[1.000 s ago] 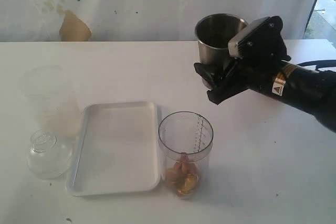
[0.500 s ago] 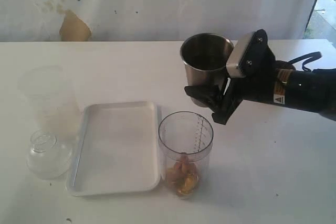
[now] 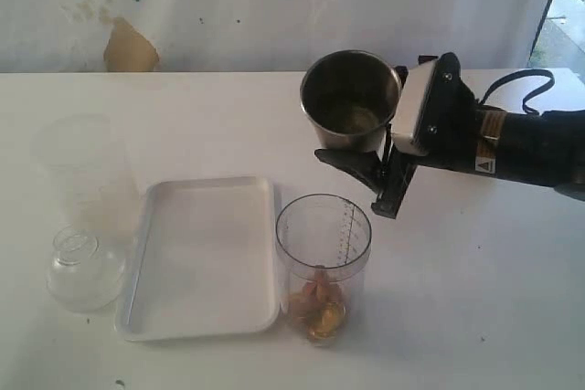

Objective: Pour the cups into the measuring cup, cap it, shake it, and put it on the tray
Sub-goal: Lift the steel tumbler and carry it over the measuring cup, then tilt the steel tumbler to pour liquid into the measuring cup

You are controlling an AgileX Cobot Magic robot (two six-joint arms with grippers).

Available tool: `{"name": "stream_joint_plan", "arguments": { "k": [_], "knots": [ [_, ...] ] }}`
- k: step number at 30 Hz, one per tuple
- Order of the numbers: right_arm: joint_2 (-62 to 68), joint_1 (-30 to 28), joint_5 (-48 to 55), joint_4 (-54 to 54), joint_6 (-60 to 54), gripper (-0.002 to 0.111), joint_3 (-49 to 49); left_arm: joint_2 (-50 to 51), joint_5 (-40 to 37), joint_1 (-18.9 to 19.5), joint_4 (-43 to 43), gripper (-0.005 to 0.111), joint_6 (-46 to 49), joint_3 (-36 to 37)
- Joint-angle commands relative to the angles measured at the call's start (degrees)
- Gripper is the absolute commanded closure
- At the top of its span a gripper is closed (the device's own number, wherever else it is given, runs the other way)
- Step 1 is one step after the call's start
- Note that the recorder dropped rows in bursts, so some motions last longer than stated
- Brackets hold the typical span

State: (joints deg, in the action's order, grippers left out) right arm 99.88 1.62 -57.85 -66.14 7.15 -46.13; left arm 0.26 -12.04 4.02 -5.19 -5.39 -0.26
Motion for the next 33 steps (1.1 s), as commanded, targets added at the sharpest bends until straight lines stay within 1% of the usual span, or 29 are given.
{"name": "stream_joint_plan", "arguments": {
  "k": [1,8,14,21,33],
  "knots": [
    [-0.49,-0.53,-3.51,1.21,-7.70,0.108,-0.74,-0.26,0.43,-0.17,0.03,0.106,-0.16,0.26],
    [-0.49,-0.53,-4.11,1.21,-8.46,0.108,-1.30,-0.26,0.43,-0.17,0.03,0.106,-0.16,0.26],
    [-0.49,-0.53,-6.89,0.86,-8.46,0.108,-2.45,-0.26,0.43,-0.17,0.03,0.106,-0.16,0.26],
    [-0.49,-0.53,-6.98,0.86,-13.49,0.108,-2.59,-0.26,0.43,-0.17,0.03,0.106,-0.16,0.26],
    [-0.49,-0.53,-6.89,0.20,-12.93,0.108,-2.59,-0.26,0.43,-0.17,0.03,0.106,-0.16,0.26]
  ]
}}
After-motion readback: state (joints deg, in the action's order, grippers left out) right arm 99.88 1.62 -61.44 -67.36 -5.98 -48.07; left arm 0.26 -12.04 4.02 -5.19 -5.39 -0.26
